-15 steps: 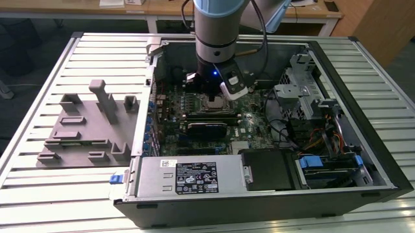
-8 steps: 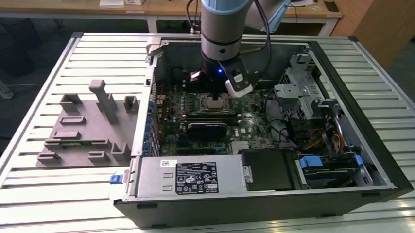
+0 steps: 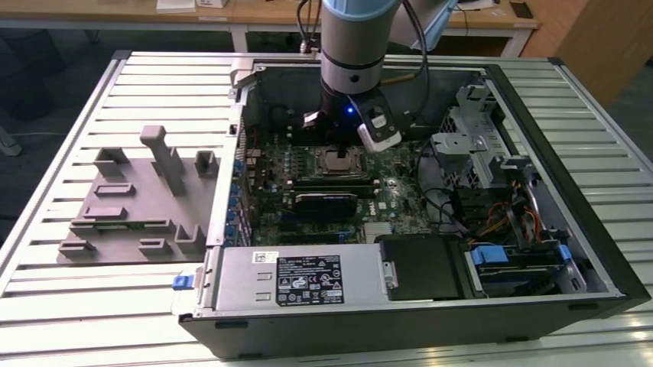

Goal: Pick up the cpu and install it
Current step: 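Install the second cpu locking lever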

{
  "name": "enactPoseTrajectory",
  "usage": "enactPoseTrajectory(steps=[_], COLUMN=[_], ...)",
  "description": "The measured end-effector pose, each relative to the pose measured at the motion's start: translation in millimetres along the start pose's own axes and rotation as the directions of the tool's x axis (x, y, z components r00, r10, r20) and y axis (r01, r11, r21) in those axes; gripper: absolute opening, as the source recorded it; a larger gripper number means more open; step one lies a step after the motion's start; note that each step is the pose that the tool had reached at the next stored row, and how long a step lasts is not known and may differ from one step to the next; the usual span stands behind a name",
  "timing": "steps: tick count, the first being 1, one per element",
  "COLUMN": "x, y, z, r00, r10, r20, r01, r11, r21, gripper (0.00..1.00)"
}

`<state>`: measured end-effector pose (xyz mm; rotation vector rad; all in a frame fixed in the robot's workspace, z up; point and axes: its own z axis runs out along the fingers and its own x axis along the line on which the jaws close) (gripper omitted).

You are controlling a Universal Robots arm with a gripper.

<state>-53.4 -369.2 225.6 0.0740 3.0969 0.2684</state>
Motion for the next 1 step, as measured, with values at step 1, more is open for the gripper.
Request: enactPoseTrajectory(steps=[1], x=[0.0], y=[0.0], z=[0.0], r00=[1.0], r10=[0.0], r20=[0.0], r01=[0.0], r11=[1.0], r21=[0.0001], gripper=[0.11])
